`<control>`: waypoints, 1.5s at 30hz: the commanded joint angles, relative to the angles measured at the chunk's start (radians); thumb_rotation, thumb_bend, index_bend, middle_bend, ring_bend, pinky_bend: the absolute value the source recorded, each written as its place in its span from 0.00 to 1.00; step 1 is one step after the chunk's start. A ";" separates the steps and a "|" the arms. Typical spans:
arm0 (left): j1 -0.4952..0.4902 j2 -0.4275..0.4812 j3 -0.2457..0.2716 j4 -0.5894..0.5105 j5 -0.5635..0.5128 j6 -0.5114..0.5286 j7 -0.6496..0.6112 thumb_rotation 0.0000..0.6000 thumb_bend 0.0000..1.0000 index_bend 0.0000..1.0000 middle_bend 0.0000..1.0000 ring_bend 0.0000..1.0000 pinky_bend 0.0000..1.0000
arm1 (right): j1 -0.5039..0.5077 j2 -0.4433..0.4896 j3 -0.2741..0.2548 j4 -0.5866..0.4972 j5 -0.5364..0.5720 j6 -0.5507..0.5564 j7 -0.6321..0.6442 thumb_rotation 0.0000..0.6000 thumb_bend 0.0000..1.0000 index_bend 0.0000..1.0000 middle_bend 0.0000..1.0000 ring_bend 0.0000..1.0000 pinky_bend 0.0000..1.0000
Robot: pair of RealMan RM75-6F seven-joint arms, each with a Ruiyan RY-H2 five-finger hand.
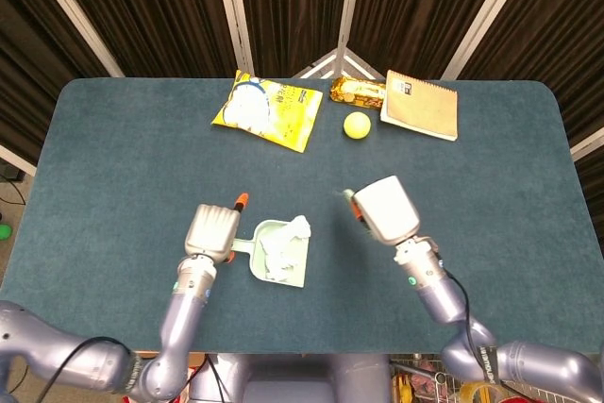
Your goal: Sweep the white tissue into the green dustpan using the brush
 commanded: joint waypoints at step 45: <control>0.348 0.417 0.248 -0.212 0.627 -0.061 -0.483 1.00 0.00 0.05 0.67 0.70 0.77 | -0.060 0.085 0.072 -0.260 0.212 0.059 -0.147 1.00 0.49 0.00 0.32 0.32 0.47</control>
